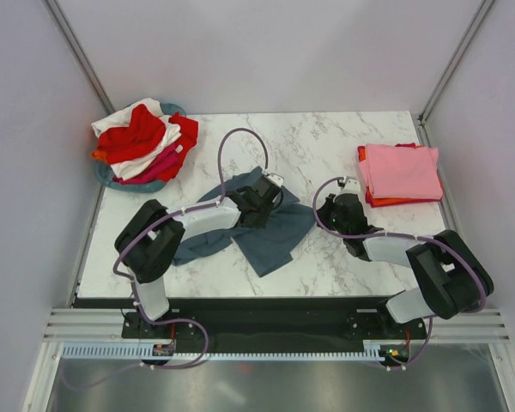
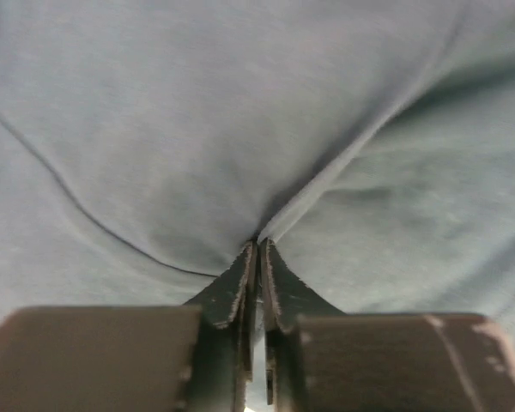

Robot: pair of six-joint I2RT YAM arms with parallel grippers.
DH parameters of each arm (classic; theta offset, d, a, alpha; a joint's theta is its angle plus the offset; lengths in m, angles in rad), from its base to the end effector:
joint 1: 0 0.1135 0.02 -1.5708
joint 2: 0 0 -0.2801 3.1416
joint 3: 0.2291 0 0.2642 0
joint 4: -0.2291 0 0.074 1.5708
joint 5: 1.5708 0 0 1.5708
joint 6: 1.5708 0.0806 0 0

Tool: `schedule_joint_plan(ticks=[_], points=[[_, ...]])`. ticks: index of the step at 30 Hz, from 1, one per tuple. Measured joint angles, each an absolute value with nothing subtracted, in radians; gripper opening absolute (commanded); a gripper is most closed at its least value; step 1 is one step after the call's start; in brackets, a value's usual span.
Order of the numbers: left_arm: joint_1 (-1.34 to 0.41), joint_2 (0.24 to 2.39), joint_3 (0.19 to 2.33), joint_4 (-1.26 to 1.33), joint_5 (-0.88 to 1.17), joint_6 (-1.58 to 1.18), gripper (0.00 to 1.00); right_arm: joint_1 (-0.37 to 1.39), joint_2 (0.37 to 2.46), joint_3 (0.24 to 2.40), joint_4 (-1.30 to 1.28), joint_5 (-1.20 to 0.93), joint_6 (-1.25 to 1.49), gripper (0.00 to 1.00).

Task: Fold and stack the t-shirts

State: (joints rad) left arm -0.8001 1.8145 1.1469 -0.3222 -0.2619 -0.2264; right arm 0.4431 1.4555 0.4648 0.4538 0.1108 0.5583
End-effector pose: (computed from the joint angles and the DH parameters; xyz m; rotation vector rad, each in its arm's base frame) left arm 0.3007 -0.2797 0.1462 0.6155 2.4358 -0.0805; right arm 0.2852 0.1255 0.1306 0.1906 2.1330 0.4800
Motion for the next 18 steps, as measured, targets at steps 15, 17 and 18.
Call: schedule_joint_plan(ticks=[15,17,18], points=[[-0.588,1.594,1.427,-0.514,-0.313,-0.242,0.02,0.319,1.336,0.664,0.147,0.185,0.591,0.00],[-0.538,1.540,1.476,-0.535,-0.313,-0.242,0.02,0.288,1.317,0.741,0.097,0.174,0.600,0.00],[-0.516,1.519,1.507,-0.552,-0.312,-0.242,0.02,0.274,1.314,0.784,0.067,0.163,0.603,0.00]])
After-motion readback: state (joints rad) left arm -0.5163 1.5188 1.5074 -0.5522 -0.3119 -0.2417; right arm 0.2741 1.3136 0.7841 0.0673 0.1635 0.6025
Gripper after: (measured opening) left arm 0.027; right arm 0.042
